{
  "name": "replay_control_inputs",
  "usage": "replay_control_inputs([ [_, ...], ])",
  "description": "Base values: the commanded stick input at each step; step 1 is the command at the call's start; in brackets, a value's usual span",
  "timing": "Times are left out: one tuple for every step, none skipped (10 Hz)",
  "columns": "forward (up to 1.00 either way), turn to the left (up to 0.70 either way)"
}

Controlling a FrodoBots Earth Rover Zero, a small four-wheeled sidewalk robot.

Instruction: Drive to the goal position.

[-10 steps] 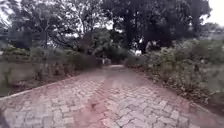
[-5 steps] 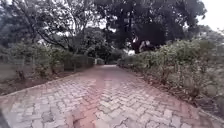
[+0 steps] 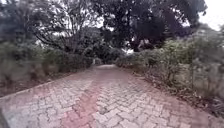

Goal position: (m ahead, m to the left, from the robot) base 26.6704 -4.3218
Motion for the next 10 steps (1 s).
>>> replay_control_inputs([
  [0.7, 0.0],
  [0.7, 0.0],
  [0.7, 0.0],
  [0.7, 0.0],
  [0.7, 0.0],
  [0.7, 0.0],
  [0.7, 0.01],
  [0.7, 0.02],
  [0.7, 0.02],
  [0.7, 0.02],
])
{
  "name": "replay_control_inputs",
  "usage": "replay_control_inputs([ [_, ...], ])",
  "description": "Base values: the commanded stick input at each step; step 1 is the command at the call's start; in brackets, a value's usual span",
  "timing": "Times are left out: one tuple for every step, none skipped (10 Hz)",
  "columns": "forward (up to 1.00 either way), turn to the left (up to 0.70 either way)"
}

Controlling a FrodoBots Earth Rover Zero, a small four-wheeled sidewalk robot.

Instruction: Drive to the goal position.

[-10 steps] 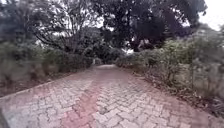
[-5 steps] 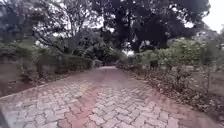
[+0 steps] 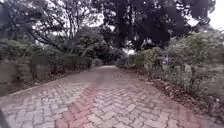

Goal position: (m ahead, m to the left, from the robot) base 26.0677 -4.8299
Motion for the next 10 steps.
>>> replay_control_inputs([
  [0.7, 0.02],
  [0.7, 0.02],
  [0.7, 0.03],
  [0.7, 0.02],
  [0.7, 0.02],
  [0.7, 0.02],
  [0.7, 0.02],
  [0.7, 0.02],
  [0.7, 0.02],
  [0.7, 0.02],
])
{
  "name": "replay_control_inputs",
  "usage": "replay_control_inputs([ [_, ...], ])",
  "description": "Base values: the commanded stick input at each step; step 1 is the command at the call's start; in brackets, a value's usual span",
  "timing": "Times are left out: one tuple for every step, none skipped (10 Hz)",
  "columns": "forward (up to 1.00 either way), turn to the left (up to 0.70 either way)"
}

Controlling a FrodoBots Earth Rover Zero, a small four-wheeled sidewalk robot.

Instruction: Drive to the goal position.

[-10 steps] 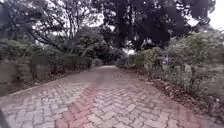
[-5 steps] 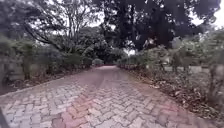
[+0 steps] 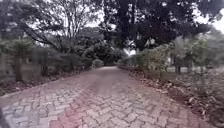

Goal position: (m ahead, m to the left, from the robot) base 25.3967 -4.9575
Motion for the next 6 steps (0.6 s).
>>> replay_control_inputs([
  [0.7, 0.02],
  [0.7, 0.02],
  [0.7, 0.0],
  [0.7, 0.0],
  [0.7, 0.0],
  [0.7, 0.0],
])
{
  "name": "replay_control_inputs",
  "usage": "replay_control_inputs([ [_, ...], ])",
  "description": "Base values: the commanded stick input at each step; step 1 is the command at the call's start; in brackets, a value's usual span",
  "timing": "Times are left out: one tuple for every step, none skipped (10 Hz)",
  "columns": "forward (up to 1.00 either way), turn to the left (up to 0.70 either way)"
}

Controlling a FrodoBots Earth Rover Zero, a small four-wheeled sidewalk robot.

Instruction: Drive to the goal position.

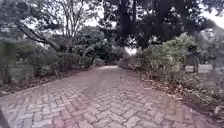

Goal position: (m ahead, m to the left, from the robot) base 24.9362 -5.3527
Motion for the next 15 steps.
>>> replay_control_inputs([
  [0.7, 0.0],
  [0.7, 0.0],
  [0.7, 0.0],
  [0.7, 0.0],
  [0.7, 0.0],
  [0.7, 0.0],
  [0.7, 0.0],
  [0.7, 0.0],
  [0.7, 0.0],
  [0.7, 0.0],
  [0.7, 0.0],
  [0.7, 0.0],
  [0.7, 0.0],
  [0.7, 0.0],
  [0.7, 0.0],
])
